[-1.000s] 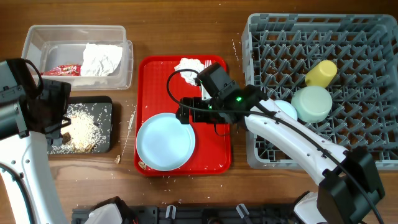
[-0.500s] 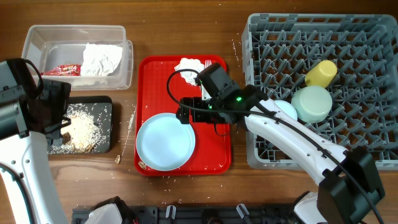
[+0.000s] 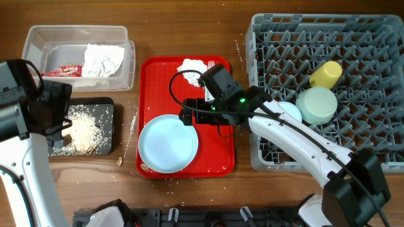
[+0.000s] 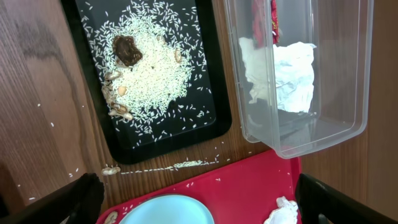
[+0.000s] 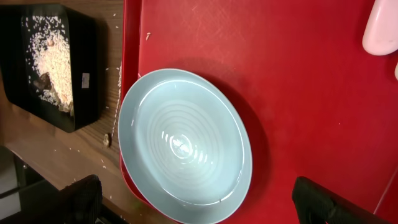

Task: Sort waste into correct bins and load items into the dishwasher rack
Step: 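Lower the right gripper and grip the rim of the light-blue plate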

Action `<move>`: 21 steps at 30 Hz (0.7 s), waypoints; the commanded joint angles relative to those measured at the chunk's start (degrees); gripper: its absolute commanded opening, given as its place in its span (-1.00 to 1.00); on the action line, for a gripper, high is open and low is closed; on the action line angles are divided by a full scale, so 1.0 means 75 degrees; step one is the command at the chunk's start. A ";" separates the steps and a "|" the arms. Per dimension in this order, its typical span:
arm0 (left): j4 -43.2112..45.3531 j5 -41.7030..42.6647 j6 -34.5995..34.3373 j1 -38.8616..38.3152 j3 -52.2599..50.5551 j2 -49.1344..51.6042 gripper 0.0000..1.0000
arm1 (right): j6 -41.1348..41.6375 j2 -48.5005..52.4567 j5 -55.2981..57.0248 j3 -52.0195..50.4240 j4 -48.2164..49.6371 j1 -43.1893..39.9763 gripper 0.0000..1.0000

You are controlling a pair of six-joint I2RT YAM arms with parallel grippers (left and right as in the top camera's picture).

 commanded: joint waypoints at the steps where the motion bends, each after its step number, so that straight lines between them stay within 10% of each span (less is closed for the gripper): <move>1: 0.0000 0.0003 -0.0041 0.0032 0.0093 0.0000 1.00 | 0.0026 0.0090 0.0134 0.0137 0.0009 0.0012 0.99; 21: 0.0000 0.0003 -0.0041 0.0032 0.0093 0.0000 1.00 | -0.2116 0.0073 0.0656 0.1679 -0.0766 -0.0064 0.99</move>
